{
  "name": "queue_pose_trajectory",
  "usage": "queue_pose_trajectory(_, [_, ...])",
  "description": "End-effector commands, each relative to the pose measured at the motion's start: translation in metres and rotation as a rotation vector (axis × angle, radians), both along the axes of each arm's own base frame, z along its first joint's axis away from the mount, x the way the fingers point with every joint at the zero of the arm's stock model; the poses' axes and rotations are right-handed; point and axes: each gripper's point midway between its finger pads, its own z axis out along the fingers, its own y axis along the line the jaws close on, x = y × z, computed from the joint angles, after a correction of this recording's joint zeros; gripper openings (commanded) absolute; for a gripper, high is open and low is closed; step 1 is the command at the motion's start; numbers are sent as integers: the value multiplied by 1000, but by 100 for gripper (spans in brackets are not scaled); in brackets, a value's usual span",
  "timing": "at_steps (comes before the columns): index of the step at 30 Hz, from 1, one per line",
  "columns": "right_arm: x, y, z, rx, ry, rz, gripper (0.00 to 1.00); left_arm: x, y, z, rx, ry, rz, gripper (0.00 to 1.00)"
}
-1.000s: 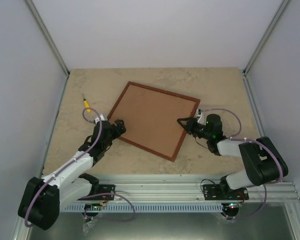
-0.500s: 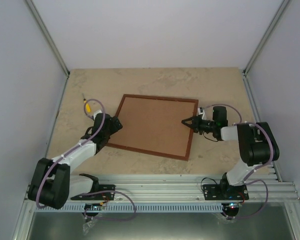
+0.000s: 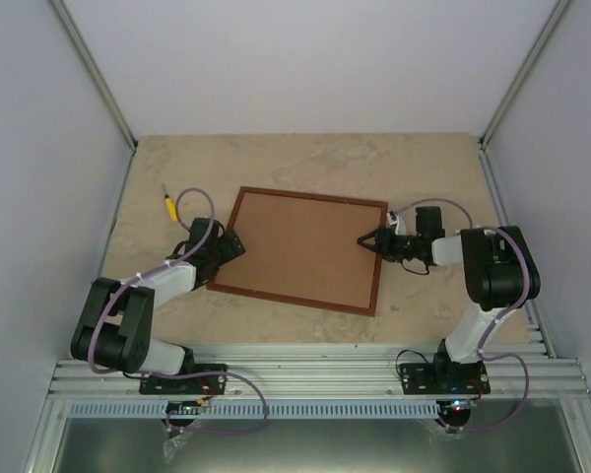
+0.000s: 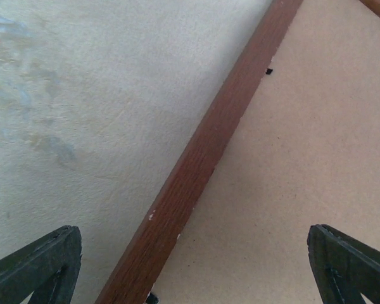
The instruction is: Take the photo out of the frame
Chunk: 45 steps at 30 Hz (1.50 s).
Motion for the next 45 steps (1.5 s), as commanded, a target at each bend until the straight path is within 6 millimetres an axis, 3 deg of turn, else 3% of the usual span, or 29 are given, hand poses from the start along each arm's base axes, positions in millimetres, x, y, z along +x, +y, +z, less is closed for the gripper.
queue_pose_trajectory(1, [16, -17, -5, -133, -80, -22, 54, 10, -7, 7, -13, -21, -44, 99])
queue_pose_trajectory(8, [25, -35, -4, -276, -103, -71, 67, 10, -8, 5, -13, -15, -57, 99])
queue_pose_trajectory(19, [31, -53, 17, -394, -186, -126, 79, 7, -13, -1, -37, 0, -70, 99])
queue_pose_trajectory(24, [27, -45, 22, -392, -216, -94, 80, 5, -19, -2, -67, 10, -94, 99])
queue_pose_trajectory(30, [23, -35, 13, -399, -214, -55, 80, -7, -34, -7, -168, 35, -130, 99])
queue_pose_trajectory(35, [20, -29, 8, -381, -215, -25, 80, -17, -44, 2, -260, 20, -137, 99])
queue_pose_trajectory(45, [16, -13, 3, -347, -226, 42, 81, -56, -51, 10, -376, 42, -135, 99])
